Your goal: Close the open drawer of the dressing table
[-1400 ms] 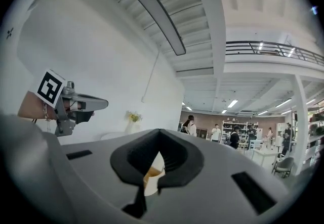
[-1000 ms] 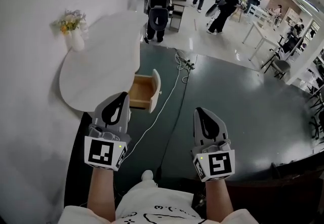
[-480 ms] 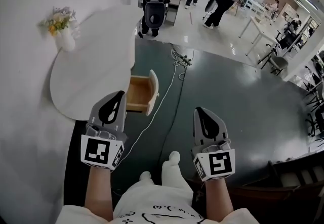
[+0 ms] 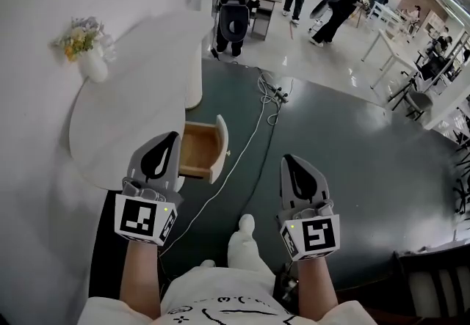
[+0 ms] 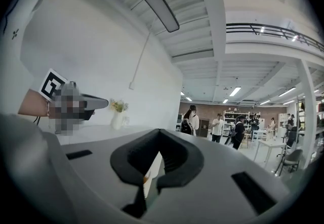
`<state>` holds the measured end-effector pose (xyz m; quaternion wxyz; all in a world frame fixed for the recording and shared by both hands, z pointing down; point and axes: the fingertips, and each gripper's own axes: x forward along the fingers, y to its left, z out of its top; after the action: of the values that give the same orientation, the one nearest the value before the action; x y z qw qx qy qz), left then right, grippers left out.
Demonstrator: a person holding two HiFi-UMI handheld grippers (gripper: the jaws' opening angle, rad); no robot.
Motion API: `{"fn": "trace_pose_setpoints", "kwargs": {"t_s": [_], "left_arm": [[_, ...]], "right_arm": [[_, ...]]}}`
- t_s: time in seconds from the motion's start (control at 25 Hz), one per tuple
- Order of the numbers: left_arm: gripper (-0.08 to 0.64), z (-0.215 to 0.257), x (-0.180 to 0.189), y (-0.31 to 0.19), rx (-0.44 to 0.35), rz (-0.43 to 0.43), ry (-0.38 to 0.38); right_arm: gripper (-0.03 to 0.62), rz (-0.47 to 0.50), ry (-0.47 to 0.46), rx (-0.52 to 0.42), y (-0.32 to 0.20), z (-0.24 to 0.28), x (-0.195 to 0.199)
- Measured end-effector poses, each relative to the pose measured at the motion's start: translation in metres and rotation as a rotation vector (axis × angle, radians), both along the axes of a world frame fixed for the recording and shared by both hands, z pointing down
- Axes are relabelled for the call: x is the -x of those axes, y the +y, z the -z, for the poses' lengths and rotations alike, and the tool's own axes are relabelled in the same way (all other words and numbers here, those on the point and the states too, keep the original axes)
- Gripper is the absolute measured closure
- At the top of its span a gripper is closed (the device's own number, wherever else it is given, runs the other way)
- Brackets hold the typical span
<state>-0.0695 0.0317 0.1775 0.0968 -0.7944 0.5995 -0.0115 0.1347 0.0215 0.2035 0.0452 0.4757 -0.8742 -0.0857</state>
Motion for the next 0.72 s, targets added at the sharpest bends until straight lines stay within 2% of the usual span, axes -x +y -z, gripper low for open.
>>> {"fn": "trace_pose_setpoints", "kwargs": {"t_s": [0.24,0.52,0.72], "left_arm": [[0.543,0.000,-0.028,-0.076,0.018,0.021,0.002],[0.543,-0.016,-0.062,-0.153,0.065,0.051,0.013],[0.543,-0.033,-0.072,-0.193,0.104,0.079,0.003]], "right_arm": [[0.592,0.018,-0.021,0.013,-0.084,-0.001,-0.028],[0.592,0.015,-0.035,0.077,-0.165,-0.022,-0.071],[0.592,0.062,-0.024,0.117,-0.209,-0.042,-0.076]]}}
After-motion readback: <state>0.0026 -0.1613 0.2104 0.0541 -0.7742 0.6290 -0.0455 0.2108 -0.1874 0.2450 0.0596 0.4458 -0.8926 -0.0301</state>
